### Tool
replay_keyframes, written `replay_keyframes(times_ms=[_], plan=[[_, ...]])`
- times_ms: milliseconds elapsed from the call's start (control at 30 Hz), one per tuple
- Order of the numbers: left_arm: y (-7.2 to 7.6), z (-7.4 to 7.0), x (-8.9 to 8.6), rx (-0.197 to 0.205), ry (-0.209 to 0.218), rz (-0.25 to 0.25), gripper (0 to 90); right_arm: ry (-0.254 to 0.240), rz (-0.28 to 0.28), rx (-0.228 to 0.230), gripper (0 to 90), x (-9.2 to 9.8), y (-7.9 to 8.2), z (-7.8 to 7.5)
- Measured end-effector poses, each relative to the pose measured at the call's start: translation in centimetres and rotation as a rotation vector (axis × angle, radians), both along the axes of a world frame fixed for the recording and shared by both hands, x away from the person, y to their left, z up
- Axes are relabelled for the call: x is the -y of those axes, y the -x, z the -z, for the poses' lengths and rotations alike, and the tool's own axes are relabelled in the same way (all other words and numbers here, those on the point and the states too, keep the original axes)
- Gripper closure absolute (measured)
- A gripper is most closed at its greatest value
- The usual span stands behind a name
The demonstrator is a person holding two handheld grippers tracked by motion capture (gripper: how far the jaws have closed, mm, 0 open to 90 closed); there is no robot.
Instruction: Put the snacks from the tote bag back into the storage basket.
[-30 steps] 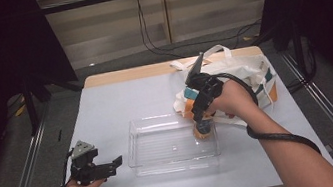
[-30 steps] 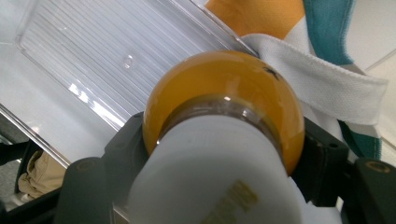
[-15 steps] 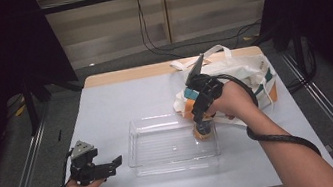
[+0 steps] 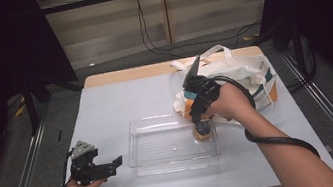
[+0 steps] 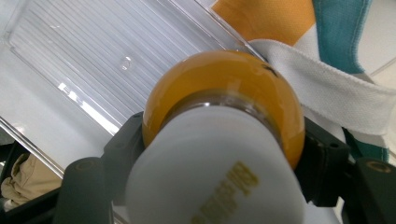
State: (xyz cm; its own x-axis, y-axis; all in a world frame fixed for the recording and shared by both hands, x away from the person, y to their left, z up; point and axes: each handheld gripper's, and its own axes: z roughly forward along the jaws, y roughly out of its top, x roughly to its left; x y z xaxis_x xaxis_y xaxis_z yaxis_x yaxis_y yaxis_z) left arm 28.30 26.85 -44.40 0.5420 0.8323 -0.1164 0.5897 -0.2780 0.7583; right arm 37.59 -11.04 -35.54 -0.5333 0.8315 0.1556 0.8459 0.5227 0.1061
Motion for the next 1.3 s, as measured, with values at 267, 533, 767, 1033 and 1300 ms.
replay_keyframes(times_ms=[267,533,767,1033,1300], plan=[[-0.02,0.05,0.15,-0.002,-0.002,0.004,2.9,-0.007,0.001,0.004,29.5,0.04,0.02,0.07],[0.02,0.01,0.14,-0.001,0.001,0.005,2.9,-0.015,-0.001,0.012,29.2,0.12,0.15,0.12],[0.1,0.08,-0.1,-0.003,0.001,0.001,2.8,-0.017,-0.017,0.02,28.7,0.16,0.18,0.21],[0.03,0.01,-0.21,-0.002,0.0,0.001,2.8,0.013,-0.033,0.033,26.3,-0.1,0.22,0.33],[-0.05,0.02,0.13,-0.001,0.006,0.006,2.8,0.015,-0.061,0.049,20.4,-0.29,0.75,0.08]])
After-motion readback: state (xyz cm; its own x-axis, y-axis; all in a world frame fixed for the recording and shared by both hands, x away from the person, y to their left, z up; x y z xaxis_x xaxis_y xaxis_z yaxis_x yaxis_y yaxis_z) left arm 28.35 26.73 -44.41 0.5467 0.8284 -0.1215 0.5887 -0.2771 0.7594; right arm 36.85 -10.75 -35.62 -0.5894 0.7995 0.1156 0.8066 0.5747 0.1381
